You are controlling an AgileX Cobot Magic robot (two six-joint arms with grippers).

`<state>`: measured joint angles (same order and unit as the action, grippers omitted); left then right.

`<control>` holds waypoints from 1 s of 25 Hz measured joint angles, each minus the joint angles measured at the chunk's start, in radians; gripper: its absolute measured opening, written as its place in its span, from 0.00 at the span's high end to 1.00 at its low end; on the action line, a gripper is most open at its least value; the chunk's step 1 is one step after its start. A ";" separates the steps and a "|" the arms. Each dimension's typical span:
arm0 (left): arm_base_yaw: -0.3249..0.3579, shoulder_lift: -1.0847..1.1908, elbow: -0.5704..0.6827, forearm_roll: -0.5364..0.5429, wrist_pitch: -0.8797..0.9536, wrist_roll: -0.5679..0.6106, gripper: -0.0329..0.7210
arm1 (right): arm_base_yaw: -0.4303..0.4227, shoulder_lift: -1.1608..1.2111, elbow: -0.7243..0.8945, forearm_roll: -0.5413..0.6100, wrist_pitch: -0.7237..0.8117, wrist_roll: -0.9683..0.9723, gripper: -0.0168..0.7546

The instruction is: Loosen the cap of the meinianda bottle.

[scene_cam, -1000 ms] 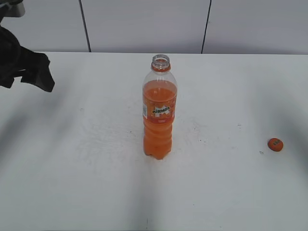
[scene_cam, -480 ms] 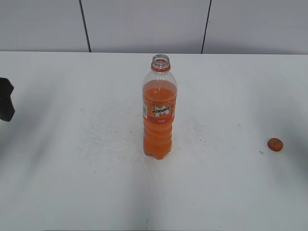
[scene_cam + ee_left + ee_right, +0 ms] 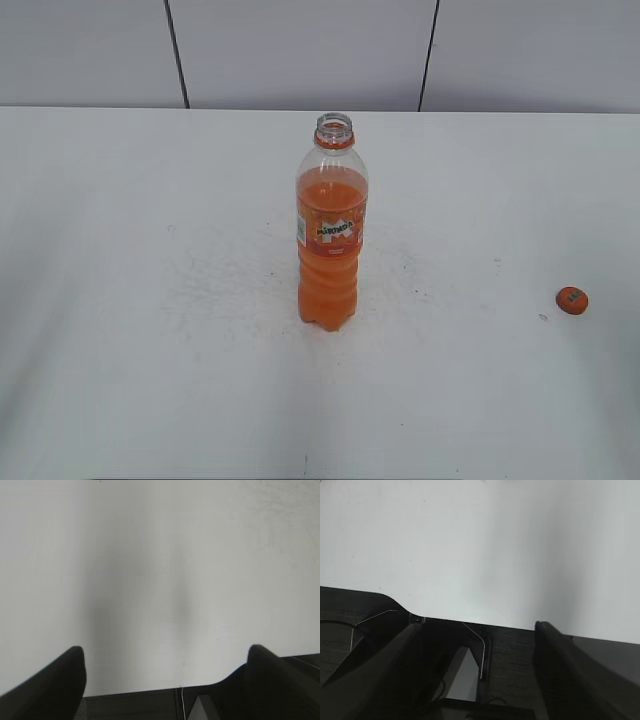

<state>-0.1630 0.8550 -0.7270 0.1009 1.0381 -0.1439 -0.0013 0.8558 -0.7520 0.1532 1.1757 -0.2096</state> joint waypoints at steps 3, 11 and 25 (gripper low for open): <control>0.000 -0.205 0.042 0.047 0.035 0.000 0.17 | 0.000 -0.127 0.074 -0.019 -0.010 -0.005 0.31; 0.000 -0.589 0.053 0.071 0.060 0.004 0.17 | 0.000 -0.412 0.242 -0.021 -0.021 -0.007 0.31; 0.000 -0.863 0.156 -0.012 0.025 0.064 0.17 | 0.000 -0.862 0.273 -0.021 -0.043 -0.015 0.31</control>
<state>-0.1630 -0.0081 -0.5715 0.0884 1.0627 -0.0796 -0.0013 -0.0063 -0.4788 0.1323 1.1326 -0.2241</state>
